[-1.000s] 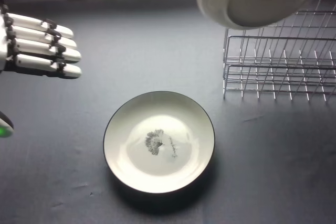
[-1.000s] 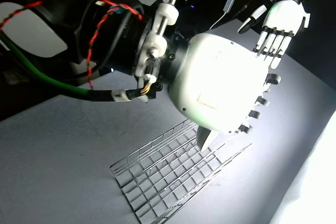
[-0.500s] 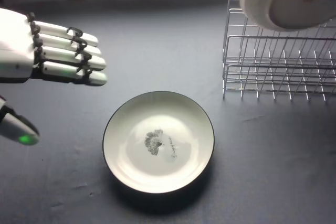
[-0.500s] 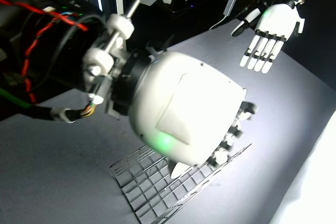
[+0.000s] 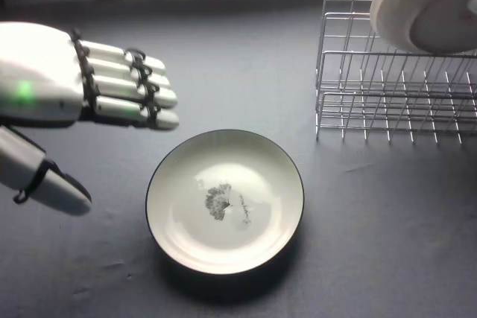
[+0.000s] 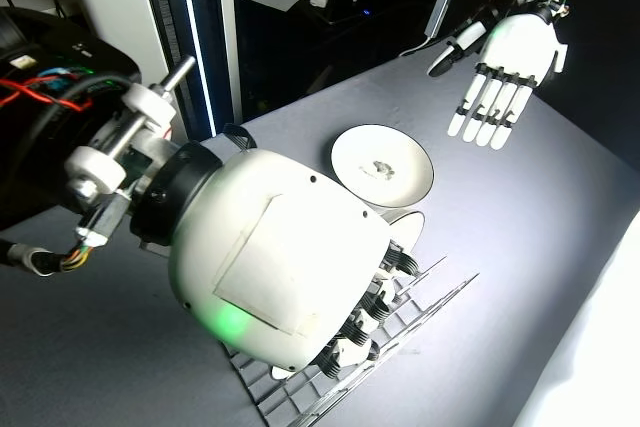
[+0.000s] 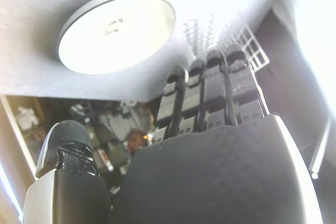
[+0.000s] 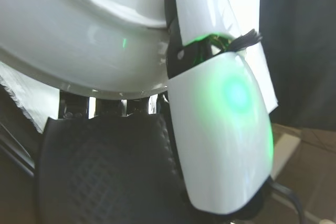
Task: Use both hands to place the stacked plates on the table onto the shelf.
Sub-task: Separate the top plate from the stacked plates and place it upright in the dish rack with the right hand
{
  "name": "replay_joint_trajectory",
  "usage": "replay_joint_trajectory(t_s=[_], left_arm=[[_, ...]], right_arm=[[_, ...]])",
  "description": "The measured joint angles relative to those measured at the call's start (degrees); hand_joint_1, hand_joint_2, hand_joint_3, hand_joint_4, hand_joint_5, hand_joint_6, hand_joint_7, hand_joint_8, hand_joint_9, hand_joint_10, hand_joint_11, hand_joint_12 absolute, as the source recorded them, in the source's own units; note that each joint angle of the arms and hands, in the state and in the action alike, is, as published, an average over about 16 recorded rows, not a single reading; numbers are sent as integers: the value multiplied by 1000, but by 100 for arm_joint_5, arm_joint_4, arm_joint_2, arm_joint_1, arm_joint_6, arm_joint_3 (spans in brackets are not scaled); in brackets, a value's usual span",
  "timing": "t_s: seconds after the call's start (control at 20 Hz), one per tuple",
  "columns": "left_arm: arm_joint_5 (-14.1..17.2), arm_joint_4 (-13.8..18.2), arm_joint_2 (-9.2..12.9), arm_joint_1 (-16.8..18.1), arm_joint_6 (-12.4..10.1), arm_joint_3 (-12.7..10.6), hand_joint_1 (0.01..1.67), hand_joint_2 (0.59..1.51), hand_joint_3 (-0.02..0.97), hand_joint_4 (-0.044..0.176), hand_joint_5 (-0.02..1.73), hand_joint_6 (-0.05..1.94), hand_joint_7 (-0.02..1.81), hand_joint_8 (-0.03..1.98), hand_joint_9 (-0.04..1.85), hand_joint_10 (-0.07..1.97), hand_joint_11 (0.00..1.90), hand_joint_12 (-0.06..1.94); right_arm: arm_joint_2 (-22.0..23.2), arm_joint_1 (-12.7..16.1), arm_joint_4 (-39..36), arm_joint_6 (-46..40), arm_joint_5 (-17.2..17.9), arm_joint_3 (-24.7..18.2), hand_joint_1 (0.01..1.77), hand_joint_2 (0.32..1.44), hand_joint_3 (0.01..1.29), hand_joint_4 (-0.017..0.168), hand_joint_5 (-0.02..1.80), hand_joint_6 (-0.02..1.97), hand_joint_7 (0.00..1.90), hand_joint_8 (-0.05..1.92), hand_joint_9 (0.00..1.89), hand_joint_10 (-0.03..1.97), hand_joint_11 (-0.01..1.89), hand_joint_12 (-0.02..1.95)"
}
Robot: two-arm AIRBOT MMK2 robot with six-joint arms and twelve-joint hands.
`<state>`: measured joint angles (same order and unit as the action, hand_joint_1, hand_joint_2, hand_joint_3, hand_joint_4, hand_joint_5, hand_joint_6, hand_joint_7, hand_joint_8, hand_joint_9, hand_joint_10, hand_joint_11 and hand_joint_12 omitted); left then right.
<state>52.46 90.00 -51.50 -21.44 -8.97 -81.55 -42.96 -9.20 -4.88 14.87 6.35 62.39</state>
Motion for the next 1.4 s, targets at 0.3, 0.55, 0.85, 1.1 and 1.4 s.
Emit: replay_joint_trajectory(t_s=[0.3, 0.55, 0.85, 1.1, 1.4], left_arm=[[-112, -14, -66, -186, -8, 144, 14, 1111, 5, 2, 65, 19, 25, -4, 21, 11, 15, 0], [-158, -23, -94, -314, -15, 249, 15, 1112, 5, 1, 66, 19, 25, -4, 21, 11, 15, 0], [-184, -30, -104, -446, -25, 364, 14, 1114, 5, 1, 66, 19, 23, -3, 21, 11, 15, -1], [-226, -24, -128, -546, -31, 405, 15, 1116, 5, 1, 65, 19, 25, -3, 21, 11, 15, -2], [-331, -33, -188, -655, -32, 406, 15, 1118, 6, 1, 63, 19, 29, -3, 21, 11, 16, -1]], right_arm=[[5, -637, -19, -1, 437, 68, 1380, 1010, 13, -2, 925, 1015, 1020, 777, 961, 1099, 811, 990], [-24, -1074, -115, 6, 743, 148, 1367, 1017, 13, -4, 898, 1028, 1011, 759, 962, 967, 807, 994], [-73, -1371, -345, 8, 1056, 280, 1291, 1041, 13, -4, 776, 709, 868, 494, 904, 629, 602, 1047], [-96, -1473, -617, 10, 1214, 365, 1162, 1035, 13, -4, 561, 399, 639, 244, 839, 342, 355, 975], [-123, -1397, -877, 19, 1265, 428, 985, 1012, 13, -3, 275, 31, 310, -6, 688, 171, 84, 789]])
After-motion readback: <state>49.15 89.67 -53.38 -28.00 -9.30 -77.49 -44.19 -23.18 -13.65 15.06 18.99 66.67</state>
